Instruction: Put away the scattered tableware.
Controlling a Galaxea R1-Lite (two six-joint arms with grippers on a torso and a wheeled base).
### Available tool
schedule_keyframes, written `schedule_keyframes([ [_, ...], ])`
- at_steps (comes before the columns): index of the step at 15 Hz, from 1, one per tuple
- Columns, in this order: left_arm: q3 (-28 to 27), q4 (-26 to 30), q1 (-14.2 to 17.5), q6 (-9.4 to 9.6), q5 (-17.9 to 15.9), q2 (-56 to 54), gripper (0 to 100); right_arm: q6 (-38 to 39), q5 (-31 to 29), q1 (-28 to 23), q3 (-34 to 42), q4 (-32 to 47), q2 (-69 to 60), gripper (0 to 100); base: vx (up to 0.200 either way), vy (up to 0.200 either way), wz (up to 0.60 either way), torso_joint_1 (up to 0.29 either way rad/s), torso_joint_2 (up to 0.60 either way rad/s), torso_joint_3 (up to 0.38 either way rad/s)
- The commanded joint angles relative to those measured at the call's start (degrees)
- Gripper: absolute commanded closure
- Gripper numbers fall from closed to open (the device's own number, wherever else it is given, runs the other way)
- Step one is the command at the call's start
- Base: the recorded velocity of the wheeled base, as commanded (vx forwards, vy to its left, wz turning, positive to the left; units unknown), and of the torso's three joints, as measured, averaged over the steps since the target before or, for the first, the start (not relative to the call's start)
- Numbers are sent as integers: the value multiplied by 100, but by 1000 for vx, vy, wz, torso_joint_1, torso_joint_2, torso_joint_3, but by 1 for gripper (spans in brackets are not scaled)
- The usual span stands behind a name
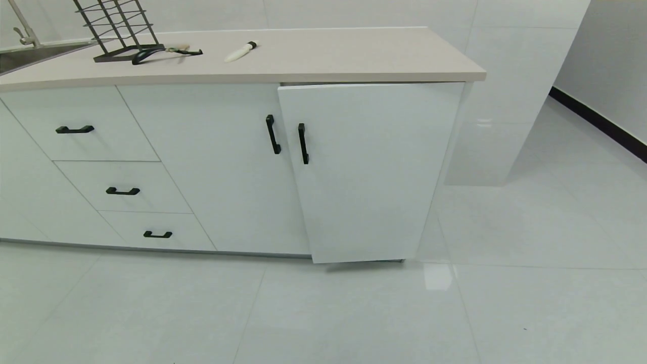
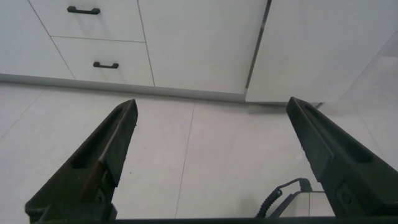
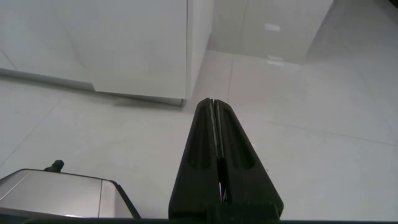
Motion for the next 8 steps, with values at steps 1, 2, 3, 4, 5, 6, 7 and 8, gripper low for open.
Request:
schedule_keyframes([
  [1, 0, -4, 0, -2, 2, 0, 0, -1, 2, 2, 0, 0, 7, 100, 0, 200, 0, 2, 2, 7],
  [2, 0, -4, 0, -2, 2, 0, 0, -1, 2, 2, 0, 0, 7, 100, 0, 200, 0, -2, 7, -2],
  [3, 0, -4, 0, 7, 2, 0, 0, -1, 2, 2, 0, 0, 7, 100, 0, 200, 0, 7, 2, 2],
  [4, 0, -4, 0, 7, 2, 0, 0, -1, 2, 2, 0, 0, 7, 100, 0, 200, 0, 2, 2, 2],
  [5, 0, -4, 0, -2, 2, 0, 0, -1, 2, 2, 0, 0, 7, 100, 0, 200, 0, 7, 7, 2],
  [6, 0, -4, 0, -2, 2, 0, 0, -1, 2, 2, 0, 0, 7, 100, 0, 200, 0, 17, 7, -2],
  [7, 0, -4, 0, -2, 2, 0, 0, -1, 2, 2, 0, 0, 7, 100, 0, 200, 0, 2, 2, -2],
  [8, 0, -4, 0, -2, 2, 0, 0, -1, 2, 2, 0, 0, 7, 100, 0, 200, 0, 2, -2, 7],
])
